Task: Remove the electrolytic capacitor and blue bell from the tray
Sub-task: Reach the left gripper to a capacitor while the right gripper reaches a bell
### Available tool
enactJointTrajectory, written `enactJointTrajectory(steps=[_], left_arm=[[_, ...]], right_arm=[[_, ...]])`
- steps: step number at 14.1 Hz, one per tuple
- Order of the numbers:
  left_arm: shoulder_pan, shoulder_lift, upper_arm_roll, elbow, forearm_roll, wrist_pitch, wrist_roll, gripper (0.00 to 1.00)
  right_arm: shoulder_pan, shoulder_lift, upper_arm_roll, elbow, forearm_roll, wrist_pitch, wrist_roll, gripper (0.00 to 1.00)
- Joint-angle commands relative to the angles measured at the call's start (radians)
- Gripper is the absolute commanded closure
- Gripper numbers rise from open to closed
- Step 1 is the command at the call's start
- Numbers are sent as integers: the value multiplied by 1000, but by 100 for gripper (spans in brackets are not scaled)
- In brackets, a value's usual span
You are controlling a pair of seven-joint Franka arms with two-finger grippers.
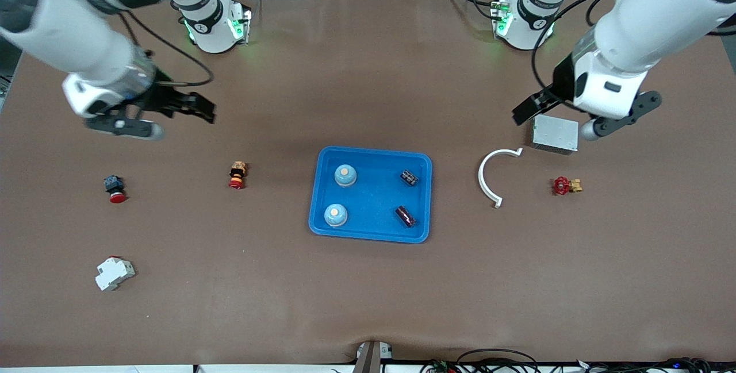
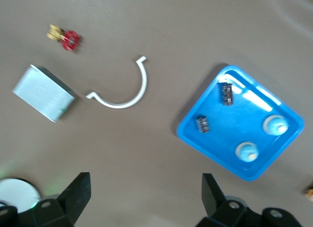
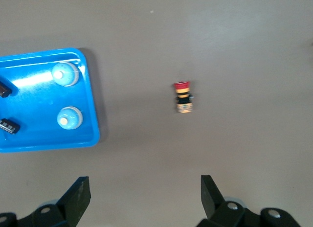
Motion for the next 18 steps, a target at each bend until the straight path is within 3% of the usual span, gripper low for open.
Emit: enactJointTrajectory(steps=[1, 5, 9, 18], left_arm=[[-30, 89, -28, 70, -18, 37, -185, 0], [-113, 189, -27, 68, -9, 161, -383, 0], [-174, 301, -25, 68, 49, 282, -557, 0], [-240, 545, -19, 68, 85, 575, -713, 0]], right_arm=[[87, -24, -13, -136, 7, 173, 110, 0], [196, 65, -13, -151, -2, 286, 265, 0], [236, 99, -13, -158, -10, 322, 303, 0], [332, 229, -15, -181, -27, 532, 466, 0]])
